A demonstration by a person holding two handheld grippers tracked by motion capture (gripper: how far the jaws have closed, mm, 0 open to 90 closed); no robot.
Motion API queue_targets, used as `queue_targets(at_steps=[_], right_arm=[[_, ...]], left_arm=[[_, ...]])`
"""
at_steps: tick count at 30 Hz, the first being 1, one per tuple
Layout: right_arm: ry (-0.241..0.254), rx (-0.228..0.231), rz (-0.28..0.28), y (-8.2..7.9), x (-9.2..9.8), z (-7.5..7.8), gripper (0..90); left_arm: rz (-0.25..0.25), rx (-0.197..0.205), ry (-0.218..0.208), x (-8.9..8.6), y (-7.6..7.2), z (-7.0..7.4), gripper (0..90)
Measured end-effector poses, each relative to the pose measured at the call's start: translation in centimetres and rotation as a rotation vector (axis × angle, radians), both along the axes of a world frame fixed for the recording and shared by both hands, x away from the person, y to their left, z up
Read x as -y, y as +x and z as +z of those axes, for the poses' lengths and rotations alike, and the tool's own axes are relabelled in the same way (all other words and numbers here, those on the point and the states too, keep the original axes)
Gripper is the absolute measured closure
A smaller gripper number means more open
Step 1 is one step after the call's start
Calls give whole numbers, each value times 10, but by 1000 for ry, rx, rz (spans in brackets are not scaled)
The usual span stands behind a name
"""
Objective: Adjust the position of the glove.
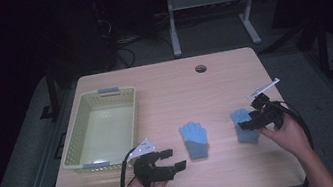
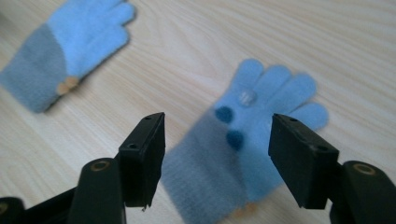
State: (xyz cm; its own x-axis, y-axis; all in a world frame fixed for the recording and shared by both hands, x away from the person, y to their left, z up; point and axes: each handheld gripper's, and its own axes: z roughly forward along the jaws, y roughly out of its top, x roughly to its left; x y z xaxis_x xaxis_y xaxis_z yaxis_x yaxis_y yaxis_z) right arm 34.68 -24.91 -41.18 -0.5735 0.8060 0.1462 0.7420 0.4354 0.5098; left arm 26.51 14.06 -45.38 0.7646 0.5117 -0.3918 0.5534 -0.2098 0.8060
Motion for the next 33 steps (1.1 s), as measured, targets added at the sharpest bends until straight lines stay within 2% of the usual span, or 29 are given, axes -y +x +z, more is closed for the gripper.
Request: queue_targets(at_steps=[14, 16, 18, 19, 24, 33], right_arm=[[-78, -114, -52, 16, -1, -20, 497], [-103, -134, -49, 17, -2, -24, 535], [-153, -146, -41, 17, -5, -29, 555], [-161, -130, -37, 16, -7, -30, 563], [-195, -126, -42, 16, -12, -30, 600], [-199, -145, -52, 19, -14, -29, 714]], left_arm=[[9, -3, -2, 0, 0, -1, 251], [8, -1, -4, -1, 0, 0, 251], [11, -3, -4, -1, 0, 0, 251], [11, -3, -4, -1, 0, 0, 251], [9, -4, 3, 0, -1, -1, 251], [12, -2, -2, -1, -1, -1, 251]])
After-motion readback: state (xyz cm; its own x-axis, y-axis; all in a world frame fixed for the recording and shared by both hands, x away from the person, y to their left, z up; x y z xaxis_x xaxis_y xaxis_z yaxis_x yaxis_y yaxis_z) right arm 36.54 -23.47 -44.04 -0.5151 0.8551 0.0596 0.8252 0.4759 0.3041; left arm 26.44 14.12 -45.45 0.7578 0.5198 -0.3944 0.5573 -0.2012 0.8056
